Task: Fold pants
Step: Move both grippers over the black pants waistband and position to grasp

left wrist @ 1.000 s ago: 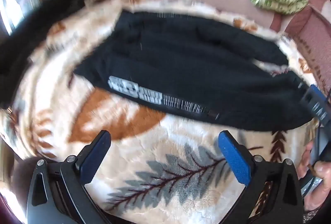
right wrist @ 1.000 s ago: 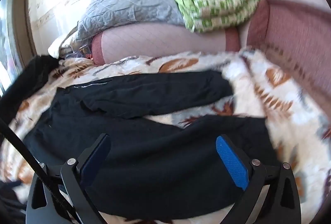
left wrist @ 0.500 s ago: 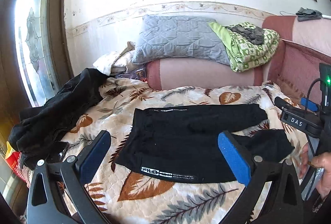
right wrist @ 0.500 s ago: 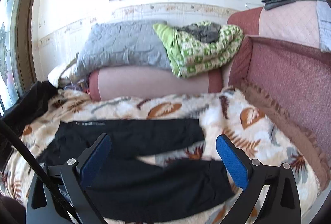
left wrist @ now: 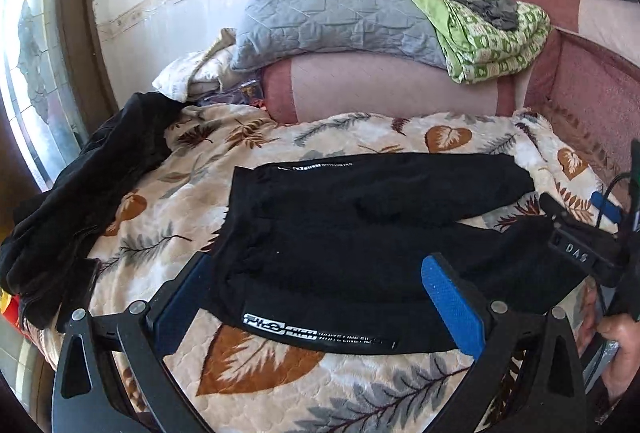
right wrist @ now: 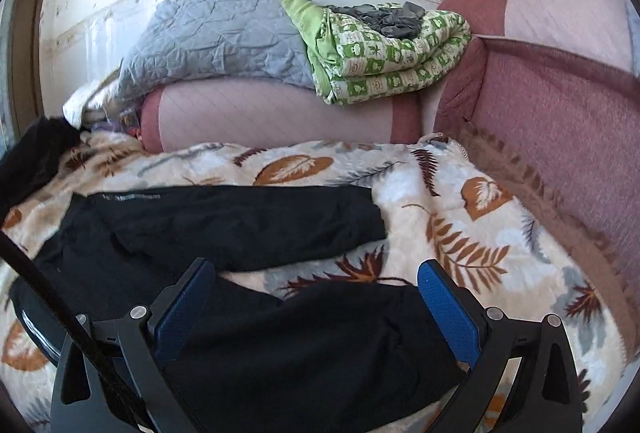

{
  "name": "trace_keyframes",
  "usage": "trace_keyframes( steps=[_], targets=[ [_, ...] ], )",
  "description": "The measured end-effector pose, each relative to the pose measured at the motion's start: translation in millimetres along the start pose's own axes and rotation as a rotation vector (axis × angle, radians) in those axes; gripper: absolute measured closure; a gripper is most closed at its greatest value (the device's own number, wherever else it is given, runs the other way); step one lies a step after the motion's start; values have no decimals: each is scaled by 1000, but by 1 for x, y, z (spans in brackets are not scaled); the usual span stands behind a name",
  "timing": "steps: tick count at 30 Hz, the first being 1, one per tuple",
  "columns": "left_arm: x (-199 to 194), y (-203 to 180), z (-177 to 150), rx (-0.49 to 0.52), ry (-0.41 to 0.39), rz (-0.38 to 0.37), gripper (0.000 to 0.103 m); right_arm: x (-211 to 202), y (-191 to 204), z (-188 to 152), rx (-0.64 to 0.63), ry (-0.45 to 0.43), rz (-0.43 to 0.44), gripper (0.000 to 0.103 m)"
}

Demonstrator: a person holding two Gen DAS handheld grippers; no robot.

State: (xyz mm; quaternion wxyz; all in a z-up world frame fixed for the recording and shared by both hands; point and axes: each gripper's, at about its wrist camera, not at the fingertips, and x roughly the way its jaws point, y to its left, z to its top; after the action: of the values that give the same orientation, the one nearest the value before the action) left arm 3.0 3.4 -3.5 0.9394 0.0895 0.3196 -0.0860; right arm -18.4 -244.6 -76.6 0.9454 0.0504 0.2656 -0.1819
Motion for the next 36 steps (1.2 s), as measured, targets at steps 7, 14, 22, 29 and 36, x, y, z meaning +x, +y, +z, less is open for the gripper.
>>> trace_keyframes(
  steps=[7,14,22,29,36],
  targets=[
    [52,-3,-8,2,69,-22,0,13,4,-5,-15,39,2,0],
    [100,13,-26,-36,154,-23,0,29,9,-12,6,85,12,0],
    [137,25,-46,-78,275,-32,0,44,20,-20,-13,131,10,0],
    [142,17,-53,-48,279,17,0,49,30,-25,-43,144,27,0],
    [145,25,-55,-94,288,-10,0,52,25,-26,-17,165,30,0]
  ],
)
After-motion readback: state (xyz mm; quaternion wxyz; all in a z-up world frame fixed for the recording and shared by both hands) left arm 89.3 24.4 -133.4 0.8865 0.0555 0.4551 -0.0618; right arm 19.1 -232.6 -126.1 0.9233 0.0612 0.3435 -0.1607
